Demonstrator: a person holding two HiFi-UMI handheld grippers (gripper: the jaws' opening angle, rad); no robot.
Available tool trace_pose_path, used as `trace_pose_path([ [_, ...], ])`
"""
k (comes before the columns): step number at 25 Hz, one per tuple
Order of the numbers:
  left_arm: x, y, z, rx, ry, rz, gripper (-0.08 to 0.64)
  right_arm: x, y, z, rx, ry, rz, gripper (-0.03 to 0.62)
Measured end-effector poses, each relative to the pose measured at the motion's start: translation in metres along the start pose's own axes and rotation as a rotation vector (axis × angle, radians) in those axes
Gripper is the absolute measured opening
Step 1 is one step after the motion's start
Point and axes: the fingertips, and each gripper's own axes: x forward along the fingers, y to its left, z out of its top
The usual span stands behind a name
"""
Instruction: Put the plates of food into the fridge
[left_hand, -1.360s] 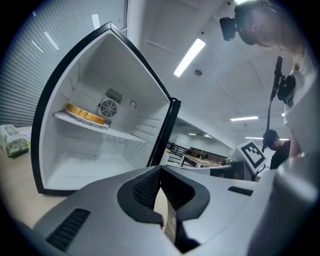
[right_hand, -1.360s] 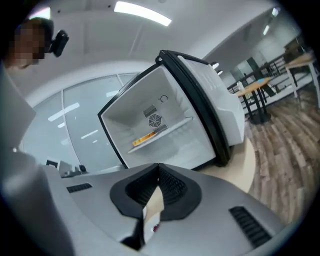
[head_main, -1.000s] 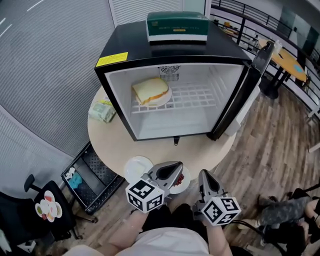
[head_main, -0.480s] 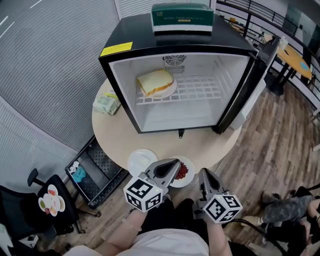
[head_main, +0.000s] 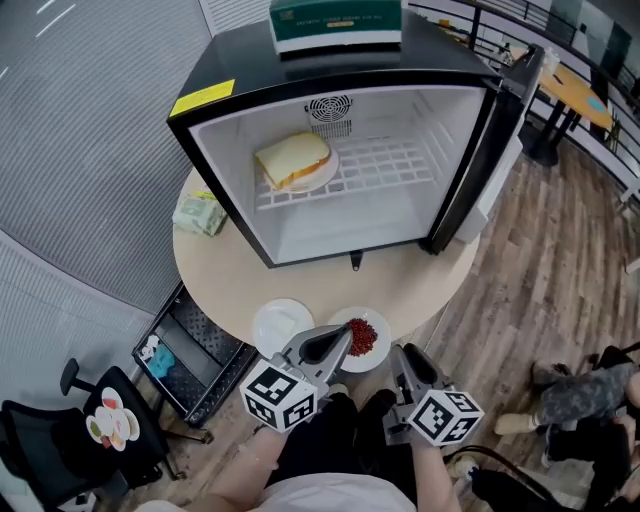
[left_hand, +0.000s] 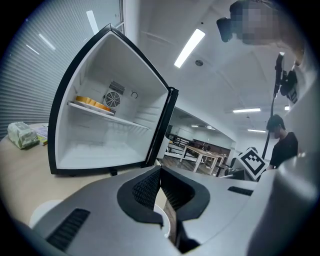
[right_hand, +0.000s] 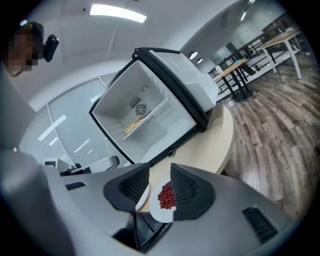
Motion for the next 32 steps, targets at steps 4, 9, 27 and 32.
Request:
trace_pose_path([
  [4, -0.002, 0.007, -0.011, 0.002, 0.014, -0.024, 0.005, 0.005, -0.021, -0.028, 0.054, 0.018, -0.057, 0.123],
  [9, 0.001, 0.017, -0.035, 0.012, 0.057, -0.035, 0.005, 0.006, -0.045, -0.065, 0.174, 0.032, -0.122, 0.123],
  [27, -0.003, 0.038, -0.056, -0.003, 0.106, -0.022, 0.005, 0.023, -0.073, -0.099, 0.388, 0.006, -0.142, 0.17],
  [32, -0.003, 0.043, -0.057, 0.002, 0.118, -0.001, 0.005, 0.037, -0.071, -0.105, 0.459, 0.026, -0.125, 0.17],
])
